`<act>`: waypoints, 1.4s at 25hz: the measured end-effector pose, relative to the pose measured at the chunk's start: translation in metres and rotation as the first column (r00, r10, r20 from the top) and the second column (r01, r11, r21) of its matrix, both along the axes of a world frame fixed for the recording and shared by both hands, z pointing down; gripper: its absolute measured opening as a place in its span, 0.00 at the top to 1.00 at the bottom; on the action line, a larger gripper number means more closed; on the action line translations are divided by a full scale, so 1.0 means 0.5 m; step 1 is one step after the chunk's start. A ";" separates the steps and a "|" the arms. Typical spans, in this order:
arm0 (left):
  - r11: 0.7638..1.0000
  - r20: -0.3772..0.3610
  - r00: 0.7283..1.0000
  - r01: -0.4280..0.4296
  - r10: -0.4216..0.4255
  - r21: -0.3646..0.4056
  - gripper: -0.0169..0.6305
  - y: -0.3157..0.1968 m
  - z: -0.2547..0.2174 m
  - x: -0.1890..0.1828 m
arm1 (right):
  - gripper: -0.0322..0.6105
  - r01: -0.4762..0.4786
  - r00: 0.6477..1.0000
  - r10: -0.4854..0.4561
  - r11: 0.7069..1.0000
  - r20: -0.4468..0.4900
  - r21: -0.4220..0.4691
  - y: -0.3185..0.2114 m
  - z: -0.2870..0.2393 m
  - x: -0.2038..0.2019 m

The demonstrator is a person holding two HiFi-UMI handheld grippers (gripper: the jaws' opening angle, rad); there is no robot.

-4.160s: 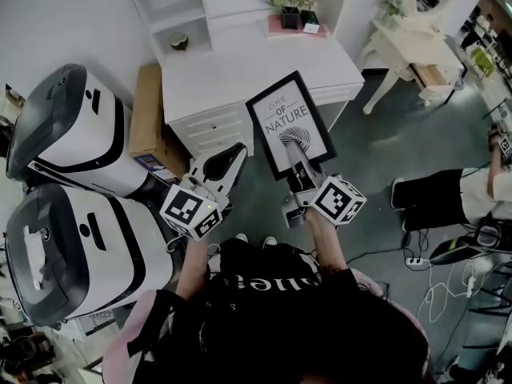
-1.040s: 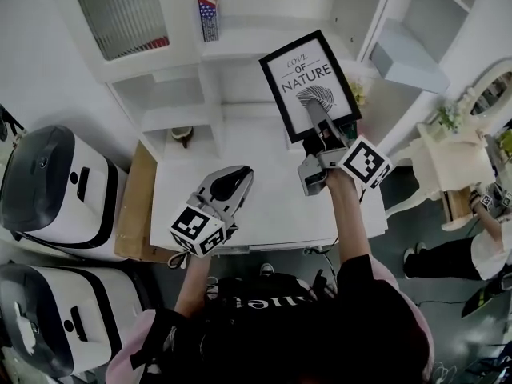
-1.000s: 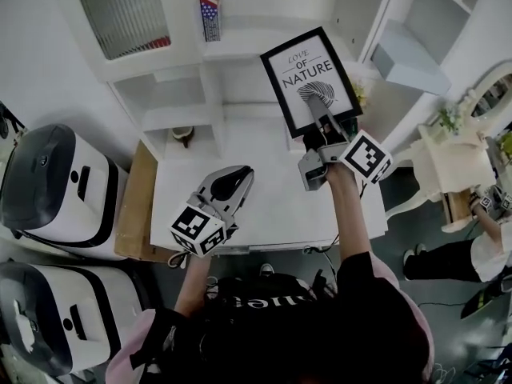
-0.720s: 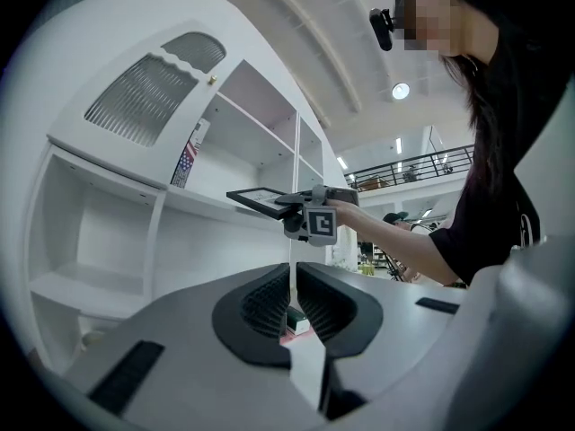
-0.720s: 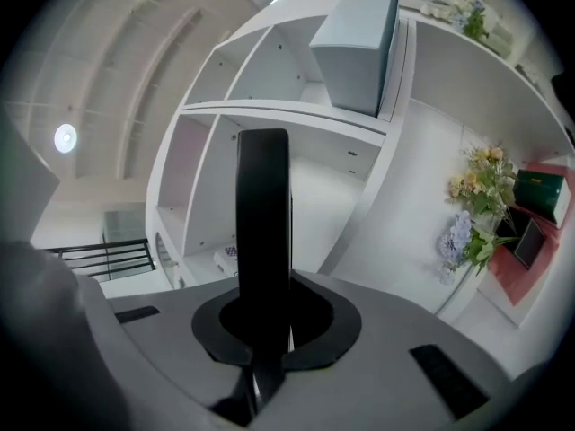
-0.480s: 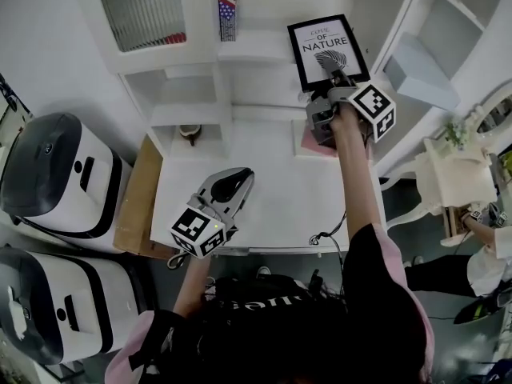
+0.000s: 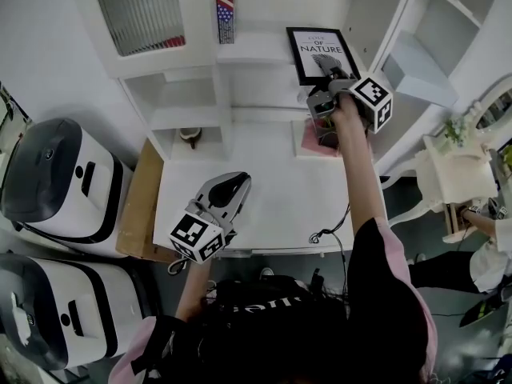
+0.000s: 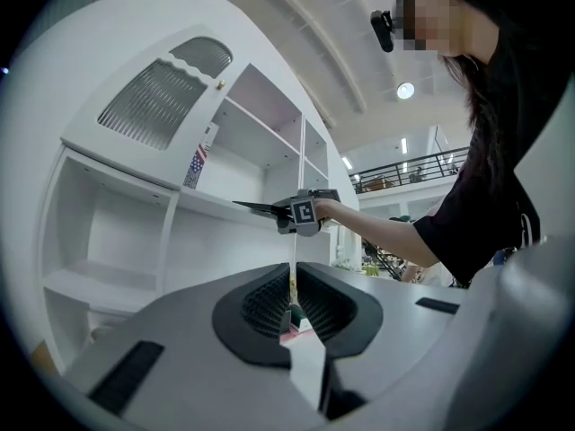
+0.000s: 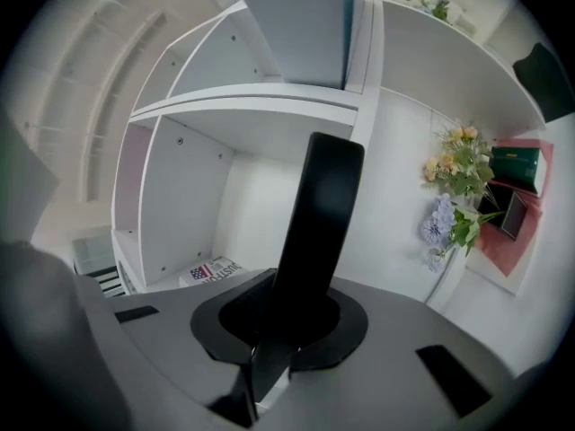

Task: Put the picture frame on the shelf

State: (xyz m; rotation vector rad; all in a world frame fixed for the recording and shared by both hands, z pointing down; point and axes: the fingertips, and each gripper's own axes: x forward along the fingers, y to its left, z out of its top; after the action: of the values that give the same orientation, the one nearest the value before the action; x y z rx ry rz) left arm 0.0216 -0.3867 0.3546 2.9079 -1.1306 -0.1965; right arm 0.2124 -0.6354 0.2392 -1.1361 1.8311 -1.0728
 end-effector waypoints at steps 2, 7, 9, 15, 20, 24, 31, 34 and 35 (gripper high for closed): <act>1.000 0.000 1.000 0.002 -0.002 -0.003 0.92 0.004 0.002 -0.002 | 0.86 0.007 0.999 -0.006 1.000 0.040 -0.024 0.000 0.009 0.003; 1.000 0.004 1.000 0.006 -0.006 -0.010 0.92 0.008 0.005 -0.008 | 0.86 0.000 0.998 0.002 0.999 0.059 -0.034 -0.001 0.005 0.007; 1.000 0.002 1.000 0.005 -0.005 -0.007 0.92 0.009 0.003 -0.008 | 0.85 0.001 0.997 0.001 1.000 0.076 -0.030 -0.006 0.001 0.008; 1.000 -0.002 1.000 -0.004 0.004 -0.003 0.92 0.011 -0.002 -0.003 | 0.78 0.012 0.999 -0.012 1.000 0.048 -0.007 -0.007 -0.010 0.005; 1.000 -0.004 1.000 -0.015 0.015 0.001 0.92 0.015 -0.004 0.000 | 0.58 0.023 0.999 -0.025 0.999 0.045 0.036 0.003 -0.032 0.003; 1.000 -0.006 1.000 -0.013 0.013 -0.002 0.92 0.015 -0.004 -0.004 | 0.57 0.016 0.999 -0.018 0.999 0.048 0.040 0.009 -0.033 0.012; 1.000 -0.006 1.000 -0.025 0.025 -0.001 0.92 0.013 -0.006 -0.004 | 0.57 0.026 0.999 -0.028 0.999 0.035 0.033 0.025 -0.003 0.021; 0.999 -0.002 0.999 -0.037 0.037 -0.003 0.92 0.015 -0.003 -0.001 | 0.57 0.034 0.999 -0.035 0.999 0.015 0.036 0.039 0.013 0.024; 0.999 -0.002 0.999 -0.041 0.041 -0.005 0.92 0.017 -0.002 0.000 | 0.57 0.035 0.999 -0.035 0.998 0.005 0.043 0.046 0.015 0.026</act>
State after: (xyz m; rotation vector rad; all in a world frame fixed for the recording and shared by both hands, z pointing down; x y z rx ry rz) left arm 0.0214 -0.3783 0.3536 2.9227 -1.0689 -0.1961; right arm 0.2252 -0.6122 0.2466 -1.0779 1.8671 -1.0506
